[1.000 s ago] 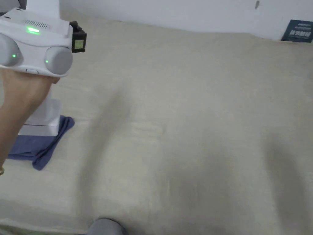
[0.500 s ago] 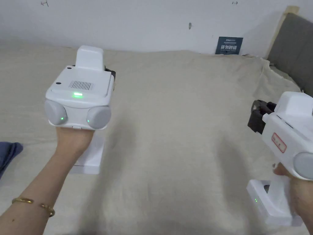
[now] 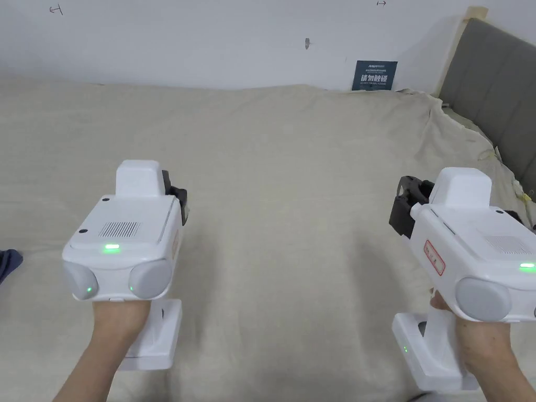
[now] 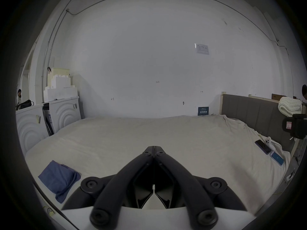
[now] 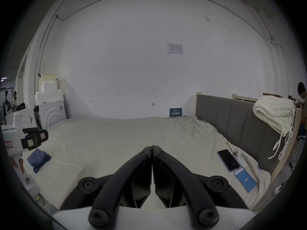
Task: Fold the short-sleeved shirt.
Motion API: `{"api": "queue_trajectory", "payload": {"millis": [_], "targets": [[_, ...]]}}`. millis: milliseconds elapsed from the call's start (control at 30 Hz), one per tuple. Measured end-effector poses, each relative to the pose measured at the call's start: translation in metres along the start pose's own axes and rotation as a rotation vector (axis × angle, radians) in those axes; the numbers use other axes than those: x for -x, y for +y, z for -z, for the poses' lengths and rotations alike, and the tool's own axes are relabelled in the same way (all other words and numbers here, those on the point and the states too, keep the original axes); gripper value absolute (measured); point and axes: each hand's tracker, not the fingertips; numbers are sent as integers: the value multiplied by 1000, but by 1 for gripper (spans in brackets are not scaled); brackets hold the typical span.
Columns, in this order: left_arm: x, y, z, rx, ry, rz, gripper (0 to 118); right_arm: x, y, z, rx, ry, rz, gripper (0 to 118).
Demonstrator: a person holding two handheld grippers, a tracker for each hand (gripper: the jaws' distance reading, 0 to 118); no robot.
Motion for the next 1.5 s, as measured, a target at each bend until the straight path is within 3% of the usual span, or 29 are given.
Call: {"api": "queue_trajectory", "payload": {"millis": [1500], "targets": [[-2,-29,-22,22,-18,-8,0,10,-22,0,47,47,10,0]]}}
